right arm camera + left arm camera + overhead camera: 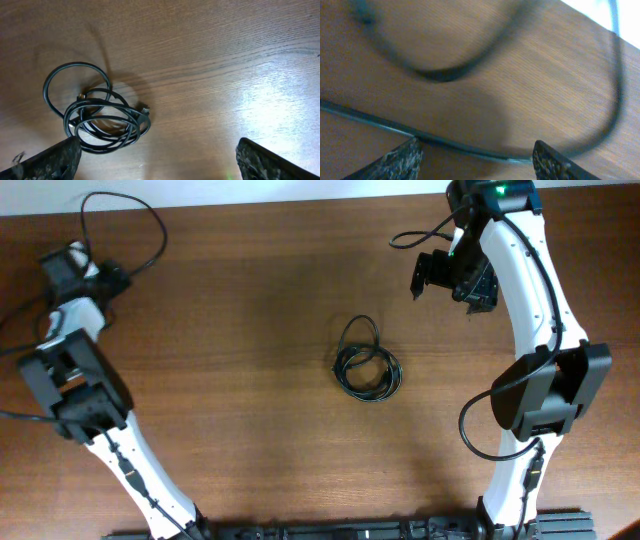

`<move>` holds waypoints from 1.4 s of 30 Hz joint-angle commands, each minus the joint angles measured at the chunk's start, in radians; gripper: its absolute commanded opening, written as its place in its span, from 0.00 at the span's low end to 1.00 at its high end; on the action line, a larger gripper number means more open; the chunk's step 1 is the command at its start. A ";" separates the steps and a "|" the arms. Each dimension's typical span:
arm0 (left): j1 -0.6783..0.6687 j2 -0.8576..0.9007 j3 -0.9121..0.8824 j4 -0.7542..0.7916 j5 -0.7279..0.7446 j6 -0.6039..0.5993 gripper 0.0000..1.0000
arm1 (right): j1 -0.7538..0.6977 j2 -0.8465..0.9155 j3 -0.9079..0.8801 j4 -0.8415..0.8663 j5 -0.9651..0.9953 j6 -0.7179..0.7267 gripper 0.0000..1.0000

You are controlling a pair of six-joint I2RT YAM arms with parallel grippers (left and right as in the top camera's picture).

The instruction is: Untangle cables

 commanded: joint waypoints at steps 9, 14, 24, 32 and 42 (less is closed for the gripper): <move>-0.185 -0.120 0.007 -0.109 0.016 0.219 0.84 | 0.005 0.000 -0.003 -0.018 0.002 0.000 0.97; -0.010 -0.186 0.007 -0.261 -0.285 0.081 0.22 | 0.005 0.000 -0.003 -0.017 0.002 0.000 0.96; 0.085 0.067 0.007 -0.058 -0.203 0.081 0.00 | 0.005 0.000 -0.003 -0.011 0.002 0.000 0.96; 0.085 0.307 0.007 0.019 -0.156 0.101 0.07 | 0.005 0.000 -0.003 -0.047 0.002 0.000 0.96; 0.026 -0.235 0.007 -0.094 0.230 0.100 0.99 | 0.005 0.000 -0.003 -0.090 0.002 0.000 1.00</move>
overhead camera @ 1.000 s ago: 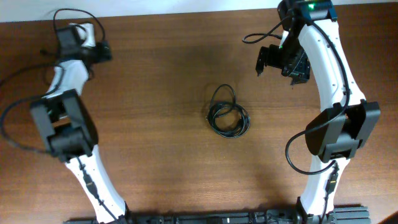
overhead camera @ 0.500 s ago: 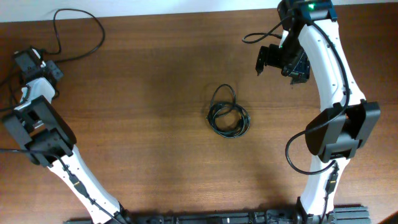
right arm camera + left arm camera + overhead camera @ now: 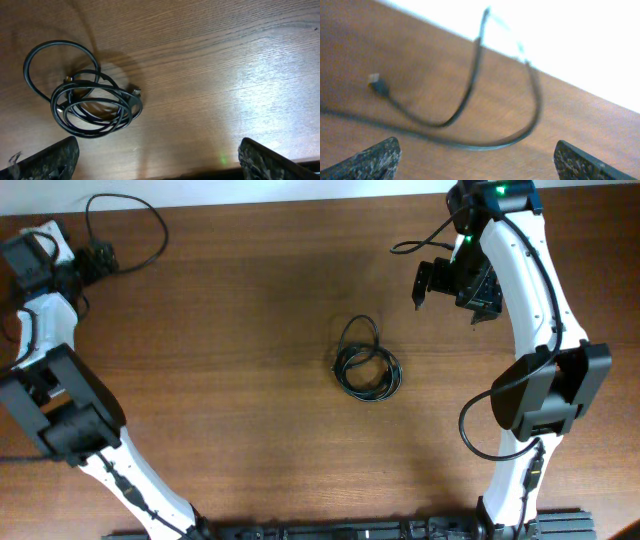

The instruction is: Untangle cables

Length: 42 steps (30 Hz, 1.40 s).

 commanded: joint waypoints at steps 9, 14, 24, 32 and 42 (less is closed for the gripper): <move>-0.080 0.092 -0.001 0.055 -0.231 0.340 0.89 | 0.005 0.000 -0.003 0.003 0.002 -0.018 1.00; -0.080 0.179 -0.001 0.233 -0.231 0.339 0.30 | 0.005 0.000 -0.004 -0.007 0.002 -0.018 1.00; -0.092 0.050 -0.001 0.354 -0.047 0.081 0.00 | 0.005 0.000 -0.004 -0.006 0.002 -0.018 1.00; -0.193 0.004 -0.001 0.180 0.255 0.411 0.00 | 0.005 0.000 -0.003 0.006 0.002 -0.018 1.00; -0.451 0.001 -0.001 0.118 0.311 0.475 0.00 | 0.005 0.000 -0.003 0.016 0.003 -0.019 1.00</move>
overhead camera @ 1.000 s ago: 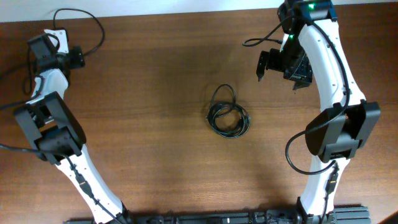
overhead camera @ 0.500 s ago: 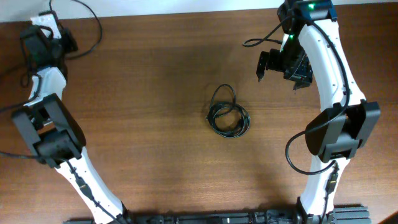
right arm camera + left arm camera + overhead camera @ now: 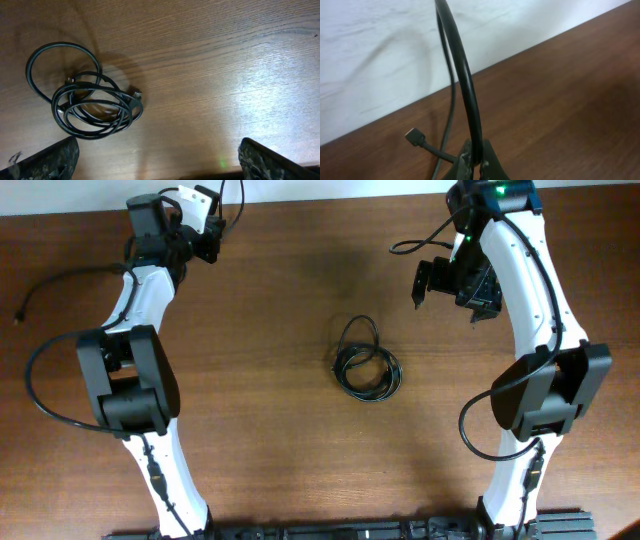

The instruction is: Untangle cables

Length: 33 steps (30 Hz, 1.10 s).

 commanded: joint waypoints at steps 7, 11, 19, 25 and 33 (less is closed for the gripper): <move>-0.148 -0.025 0.001 -0.088 0.040 0.019 0.00 | 0.005 0.000 -0.003 0.003 0.002 -0.046 1.00; -0.078 -0.025 0.001 -0.085 -0.302 -0.004 0.00 | 0.005 0.000 -0.003 0.003 0.002 -0.046 1.00; 0.157 -0.010 0.001 0.048 -0.517 0.015 0.99 | 0.005 0.000 -0.003 0.003 0.002 -0.045 1.00; 0.175 -0.035 0.001 0.011 -0.097 -0.224 0.99 | 0.005 0.000 -0.003 0.005 0.002 -0.046 0.99; -0.070 -0.298 0.001 -0.531 0.074 -0.375 0.99 | 0.004 0.000 -0.003 0.106 0.002 -0.045 0.99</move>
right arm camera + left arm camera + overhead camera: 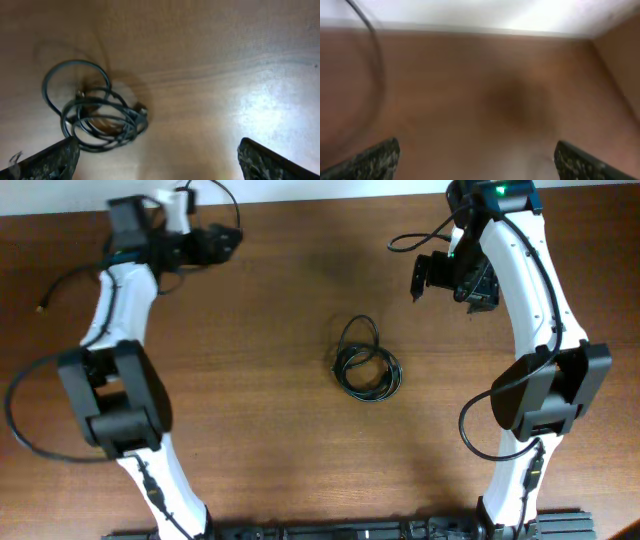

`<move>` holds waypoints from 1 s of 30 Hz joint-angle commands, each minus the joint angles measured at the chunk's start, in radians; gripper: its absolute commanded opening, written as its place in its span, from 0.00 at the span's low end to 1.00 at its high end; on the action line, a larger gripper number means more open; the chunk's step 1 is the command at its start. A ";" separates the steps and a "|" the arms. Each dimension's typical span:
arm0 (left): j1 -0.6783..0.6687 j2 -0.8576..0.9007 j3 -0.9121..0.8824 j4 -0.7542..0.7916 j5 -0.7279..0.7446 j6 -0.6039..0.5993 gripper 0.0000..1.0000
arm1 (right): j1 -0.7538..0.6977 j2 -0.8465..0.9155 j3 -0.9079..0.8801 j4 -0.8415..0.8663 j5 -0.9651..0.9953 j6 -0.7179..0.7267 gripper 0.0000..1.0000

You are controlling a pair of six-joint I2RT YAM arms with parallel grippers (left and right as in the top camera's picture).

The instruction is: Untangle cables

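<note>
A tangled bundle of black cable (366, 367) lies coiled at the table's middle, one loop sticking out toward the back. The right wrist view shows the bundle (102, 120) down-left of my right gripper (157, 161), which hangs open and empty above the wood. From overhead, that right gripper (432, 275) is at the back right. My left gripper (222, 240) is at the back left near the table's edge, open, with nothing between its fingertips (375, 160). A blurred black cable (376, 65) curves past it at the upper left, outside the jaws.
The white wall runs along the table's back edge (320, 198), close to the left gripper. The arms' own black cables loop beside the left arm (20, 430) and the right arm (470, 430).
My left gripper was shut on a black cable at the back edge; now it is open with that cable off to its side. It has swung slightly right. The right gripper has barely shifted.
My left gripper stood open over a loose cable at the far back-left corner, at both of the first two moments. Then it was farther right along the back edge, shut on that cable. Now it is open again. The bundle has stayed put under the open right gripper.
</note>
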 commanded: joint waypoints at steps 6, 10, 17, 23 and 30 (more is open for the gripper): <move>-0.373 -0.144 0.000 -0.390 -0.211 0.004 0.99 | -0.089 -0.049 -0.001 -0.003 0.012 -0.006 0.99; -0.589 0.026 -0.001 -0.448 -0.296 0.014 0.94 | -0.314 -0.055 -0.001 -0.040 0.002 -0.006 0.99; -0.650 0.120 0.004 -0.410 -0.480 0.014 0.64 | -0.330 -0.055 -0.001 -0.016 -0.001 -0.006 0.99; -0.595 0.119 0.372 -0.734 -0.564 0.016 0.72 | -0.330 -0.055 -0.001 -0.017 -0.001 -0.007 0.99; -0.568 0.239 0.367 -0.833 -0.494 0.075 0.72 | -0.330 -0.055 -0.001 -0.016 -0.001 -0.006 0.99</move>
